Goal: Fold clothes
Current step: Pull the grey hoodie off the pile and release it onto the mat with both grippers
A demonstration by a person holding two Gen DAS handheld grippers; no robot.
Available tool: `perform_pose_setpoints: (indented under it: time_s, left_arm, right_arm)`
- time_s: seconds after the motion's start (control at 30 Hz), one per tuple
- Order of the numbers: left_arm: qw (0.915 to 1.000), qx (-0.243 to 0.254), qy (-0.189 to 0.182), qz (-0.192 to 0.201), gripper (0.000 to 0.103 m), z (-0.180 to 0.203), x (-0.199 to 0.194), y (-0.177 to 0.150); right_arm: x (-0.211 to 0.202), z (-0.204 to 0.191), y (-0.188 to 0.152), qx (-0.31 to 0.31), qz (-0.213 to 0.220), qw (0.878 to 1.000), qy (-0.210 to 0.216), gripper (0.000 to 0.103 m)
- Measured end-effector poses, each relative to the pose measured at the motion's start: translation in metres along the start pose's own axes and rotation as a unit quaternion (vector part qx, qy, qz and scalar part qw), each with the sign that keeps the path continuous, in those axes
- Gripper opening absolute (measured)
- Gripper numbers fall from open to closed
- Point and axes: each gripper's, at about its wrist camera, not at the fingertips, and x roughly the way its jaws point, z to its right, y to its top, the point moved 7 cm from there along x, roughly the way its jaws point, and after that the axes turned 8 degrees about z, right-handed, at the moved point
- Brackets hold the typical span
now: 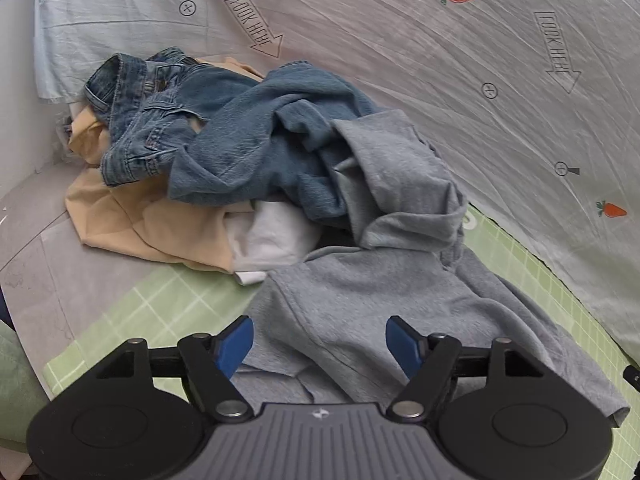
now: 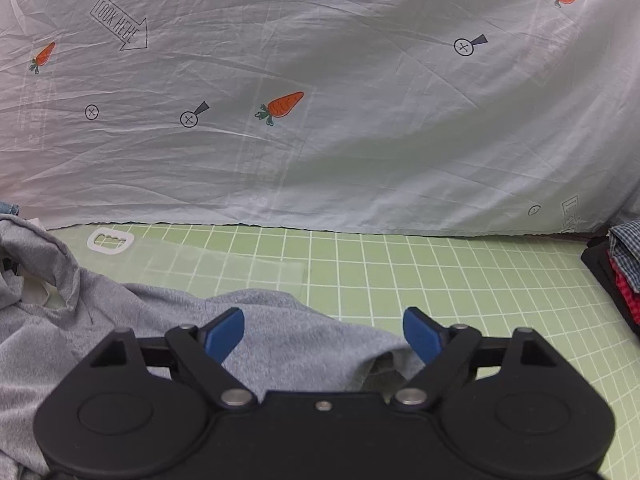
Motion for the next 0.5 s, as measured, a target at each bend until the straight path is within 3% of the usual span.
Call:
perform_pose_setpoints:
  time_s: [0.13, 0.3, 0.5]
  left_arm:
    - [0.9993, 0.006, 0.035, -0.013, 0.079, -0.02, 0.023, 0.005]
    - [0.9985, 0.012, 0.041, -0.035, 0.084, -0.026, 0.057, 0.008]
    - [0.9962, 0.043, 0.033, -0.069, 0.084, -0.021, 0.105, 0.013]
  right_arm:
    - [0.004, -0.02, 0.008, -0.024, 0.004, 1.0, -0.014, 0.098]
    - [0.017, -0.051, 0.015, -0.039, -0.004, 0.999, -0.001, 0.101]
    - [0.042, -0.114, 0.025, -0.089, -0.013, 0.994, 0.065, 0.101]
